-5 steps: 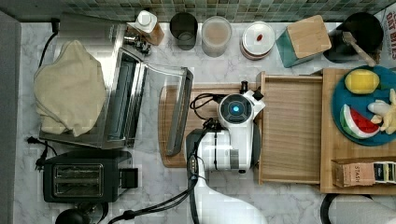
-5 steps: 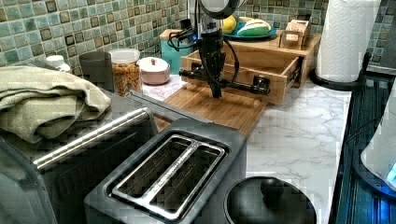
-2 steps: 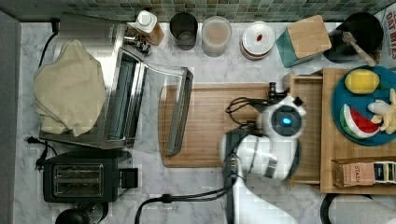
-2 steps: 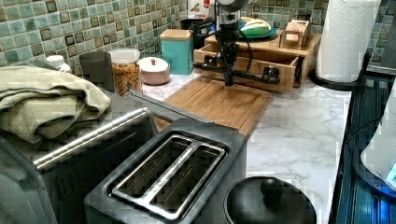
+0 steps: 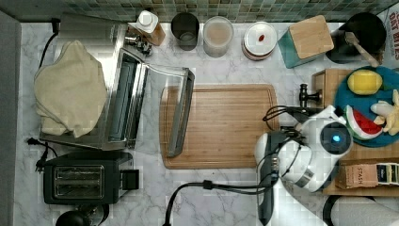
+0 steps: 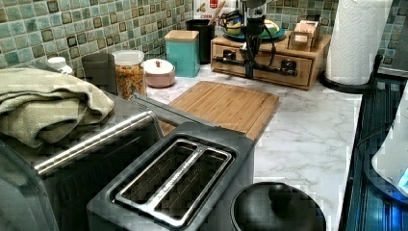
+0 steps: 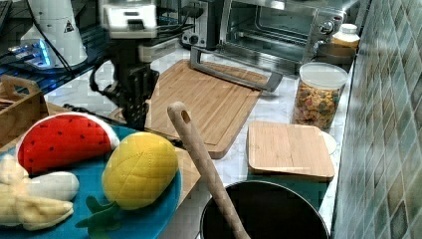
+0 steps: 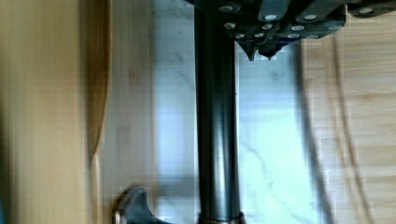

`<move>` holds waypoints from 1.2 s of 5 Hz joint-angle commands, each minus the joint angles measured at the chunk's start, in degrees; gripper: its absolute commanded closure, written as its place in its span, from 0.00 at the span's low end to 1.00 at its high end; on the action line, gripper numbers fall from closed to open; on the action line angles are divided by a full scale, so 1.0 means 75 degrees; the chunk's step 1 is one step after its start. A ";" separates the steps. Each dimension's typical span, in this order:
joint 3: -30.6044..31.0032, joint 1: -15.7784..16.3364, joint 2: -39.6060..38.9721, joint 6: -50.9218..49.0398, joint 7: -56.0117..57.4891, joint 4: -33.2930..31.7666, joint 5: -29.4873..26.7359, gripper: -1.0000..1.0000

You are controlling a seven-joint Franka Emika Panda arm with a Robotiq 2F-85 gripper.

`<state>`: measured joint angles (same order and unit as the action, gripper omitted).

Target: Close the drawer.

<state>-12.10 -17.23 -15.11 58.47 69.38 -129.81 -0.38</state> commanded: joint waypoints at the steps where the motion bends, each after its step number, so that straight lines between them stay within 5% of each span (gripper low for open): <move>1: -0.0840 -0.1046 -0.0211 0.0517 0.0729 0.0834 -0.0332 1.00; 6: -0.0857 -0.1027 -0.0214 0.0516 0.0736 0.0834 -0.0342 1.00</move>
<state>-11.91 -17.65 -15.40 58.92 72.57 -129.59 -3.28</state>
